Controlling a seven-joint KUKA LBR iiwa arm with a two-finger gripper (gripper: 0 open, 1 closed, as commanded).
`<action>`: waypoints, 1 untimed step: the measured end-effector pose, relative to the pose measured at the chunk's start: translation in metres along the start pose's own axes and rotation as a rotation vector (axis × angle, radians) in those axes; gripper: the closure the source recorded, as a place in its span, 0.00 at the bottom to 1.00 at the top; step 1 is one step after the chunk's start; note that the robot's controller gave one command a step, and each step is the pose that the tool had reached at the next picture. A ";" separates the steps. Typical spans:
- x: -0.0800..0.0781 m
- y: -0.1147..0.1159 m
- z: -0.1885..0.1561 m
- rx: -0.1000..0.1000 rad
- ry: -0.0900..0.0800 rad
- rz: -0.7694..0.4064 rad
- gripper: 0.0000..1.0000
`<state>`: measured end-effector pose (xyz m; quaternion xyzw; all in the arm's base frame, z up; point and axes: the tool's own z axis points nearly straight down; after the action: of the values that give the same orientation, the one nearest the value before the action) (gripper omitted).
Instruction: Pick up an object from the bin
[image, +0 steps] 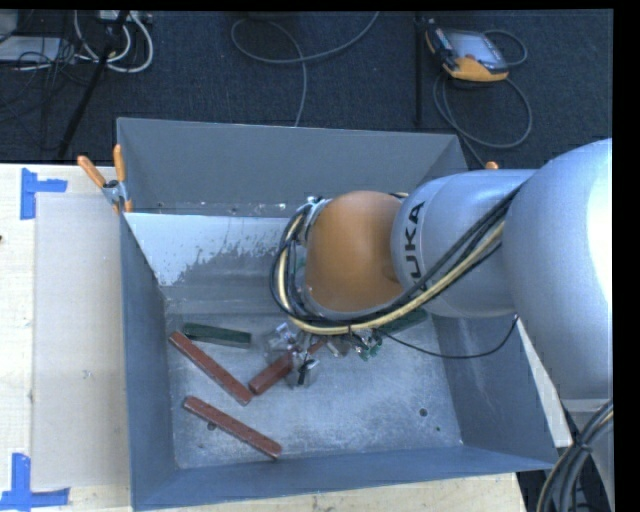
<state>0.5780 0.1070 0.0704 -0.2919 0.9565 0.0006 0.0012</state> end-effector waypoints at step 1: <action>0.000 0.000 0.000 0.000 0.000 0.000 0.00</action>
Offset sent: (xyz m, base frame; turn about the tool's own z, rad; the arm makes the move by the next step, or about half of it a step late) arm 0.0000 0.0000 0.0000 0.0000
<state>0.5779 0.1069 0.0703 -0.2920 0.9564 0.0005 0.0011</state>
